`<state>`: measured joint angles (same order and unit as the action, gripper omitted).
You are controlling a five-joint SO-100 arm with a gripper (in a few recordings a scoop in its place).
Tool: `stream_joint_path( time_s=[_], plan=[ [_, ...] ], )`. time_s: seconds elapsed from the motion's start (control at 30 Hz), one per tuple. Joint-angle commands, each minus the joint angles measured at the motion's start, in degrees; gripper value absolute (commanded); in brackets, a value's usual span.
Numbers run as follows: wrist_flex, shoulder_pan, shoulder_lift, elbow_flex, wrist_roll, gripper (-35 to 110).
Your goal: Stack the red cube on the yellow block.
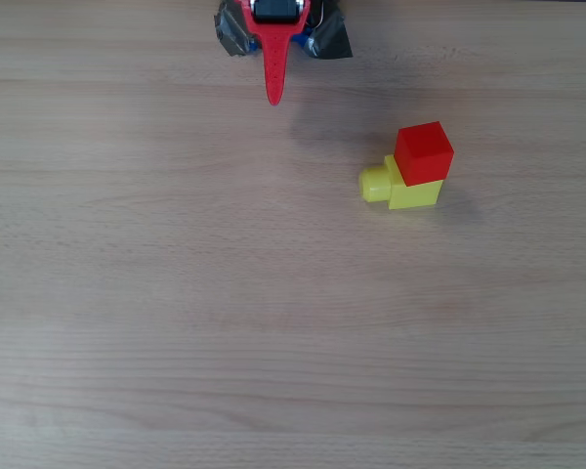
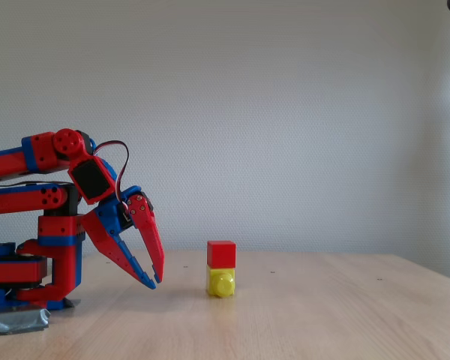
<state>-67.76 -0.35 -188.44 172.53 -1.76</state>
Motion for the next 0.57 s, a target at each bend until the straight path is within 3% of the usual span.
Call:
stream_joint_path(
  time_s=[0.0, 0.53],
  plan=[
    [-0.5, 1.3, -0.9, -1.5, -0.6, 0],
    [-0.5, 1.3, -0.9, -1.5, -0.5, 0]
  ],
)
